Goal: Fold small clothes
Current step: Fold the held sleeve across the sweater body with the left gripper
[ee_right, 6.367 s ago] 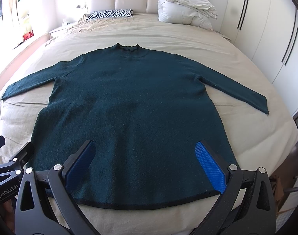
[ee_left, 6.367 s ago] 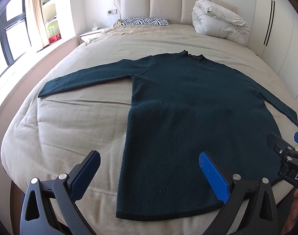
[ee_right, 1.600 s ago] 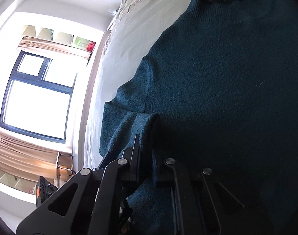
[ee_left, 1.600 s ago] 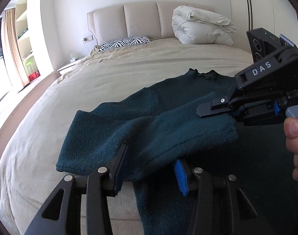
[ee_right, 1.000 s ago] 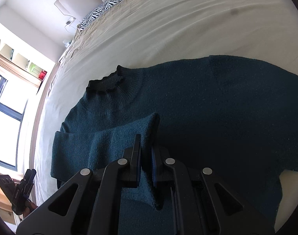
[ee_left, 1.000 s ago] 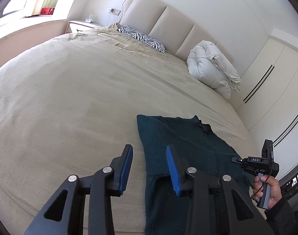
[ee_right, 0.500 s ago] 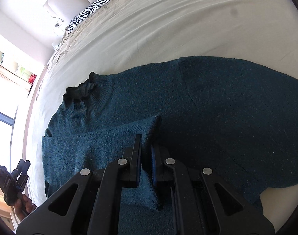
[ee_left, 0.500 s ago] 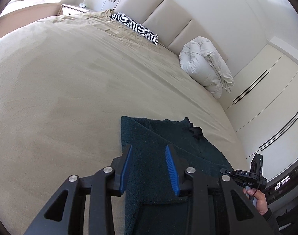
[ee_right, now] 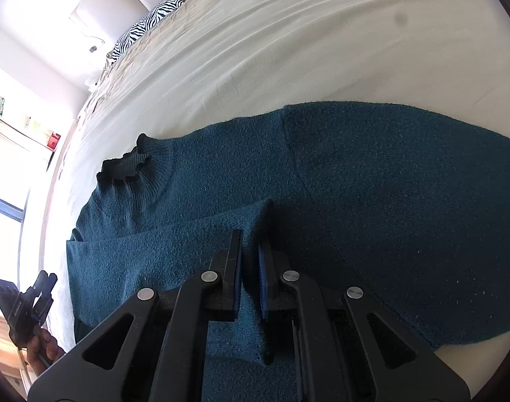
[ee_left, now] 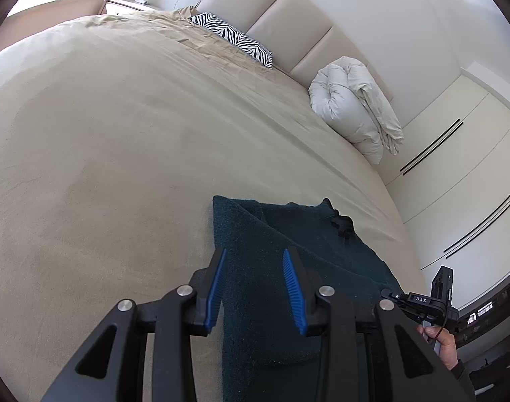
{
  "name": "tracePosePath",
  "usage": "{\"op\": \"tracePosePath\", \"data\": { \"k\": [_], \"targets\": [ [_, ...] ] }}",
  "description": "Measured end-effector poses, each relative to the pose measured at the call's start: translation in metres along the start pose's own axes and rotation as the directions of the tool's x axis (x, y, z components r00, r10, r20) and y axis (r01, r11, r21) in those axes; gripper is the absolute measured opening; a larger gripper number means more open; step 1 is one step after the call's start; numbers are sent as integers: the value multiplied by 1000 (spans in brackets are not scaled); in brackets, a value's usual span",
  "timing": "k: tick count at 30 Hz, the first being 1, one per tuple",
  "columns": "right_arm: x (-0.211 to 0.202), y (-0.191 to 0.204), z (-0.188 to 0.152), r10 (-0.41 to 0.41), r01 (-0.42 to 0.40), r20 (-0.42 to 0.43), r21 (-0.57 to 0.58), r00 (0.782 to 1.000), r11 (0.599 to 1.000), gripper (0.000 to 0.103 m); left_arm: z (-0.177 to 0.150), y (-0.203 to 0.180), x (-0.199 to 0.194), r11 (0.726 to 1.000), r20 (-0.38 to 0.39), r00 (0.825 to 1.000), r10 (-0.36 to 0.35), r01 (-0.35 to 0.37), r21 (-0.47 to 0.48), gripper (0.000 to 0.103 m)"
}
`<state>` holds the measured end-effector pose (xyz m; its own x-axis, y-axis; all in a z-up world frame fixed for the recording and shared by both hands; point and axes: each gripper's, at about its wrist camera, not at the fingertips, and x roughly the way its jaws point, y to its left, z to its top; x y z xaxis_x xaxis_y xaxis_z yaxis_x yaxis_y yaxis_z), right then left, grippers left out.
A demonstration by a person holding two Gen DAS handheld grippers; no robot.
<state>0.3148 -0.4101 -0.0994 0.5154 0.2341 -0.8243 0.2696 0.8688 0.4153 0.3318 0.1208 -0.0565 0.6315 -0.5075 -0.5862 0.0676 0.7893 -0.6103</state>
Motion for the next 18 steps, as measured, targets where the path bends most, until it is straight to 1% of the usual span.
{"op": "tracePosePath", "data": {
  "k": [2, 5, 8, 10, 12, 14, 15, 17, 18],
  "targets": [
    [3, -1, -1, 4, -4, -9, -5, 1000, 1000, 7, 3, -1, 4, 1000, -4, 1000, -11, 11, 3, 36],
    [6, -8, 0, 52, -51, -15, 30, 999, 998, 8, 10, 5, 18, 997, -33, 997, -69, 68, -32, 36],
    [8, -19, 0, 122, -120, -13, 86, 993, 989, 8, 17, 20, 42, 993, -80, 993, -81, 74, -90, 36],
    [9, -25, -1, 159, -158, -7, 110, 987, 981, 9, 19, 30, 60, 992, -126, 989, -71, 57, -111, 35],
    [9, -29, -2, 184, -183, 0, 125, 983, 975, 9, 19, 37, 72, 992, -146, 987, -61, 45, -114, 16],
    [8, -31, -5, 198, -197, 10, 132, 980, 971, 9, 19, 44, 76, 990, -150, 987, -66, 45, -135, 9],
    [8, -32, -6, 201, -202, 15, 134, 979, 970, 9, 19, 46, 76, 989, -150, 986, -69, 47, -143, 7],
    [5, -32, -9, 205, -206, 23, 137, 979, 969, 9, 19, 41, 70, 992, -153, 987, -53, 34, -123, 8],
    [3, -32, -11, 202, -204, 26, 139, 979, 969, 11, 18, 37, 65, 994, -150, 988, -44, 29, -105, 14]
  ]
}}
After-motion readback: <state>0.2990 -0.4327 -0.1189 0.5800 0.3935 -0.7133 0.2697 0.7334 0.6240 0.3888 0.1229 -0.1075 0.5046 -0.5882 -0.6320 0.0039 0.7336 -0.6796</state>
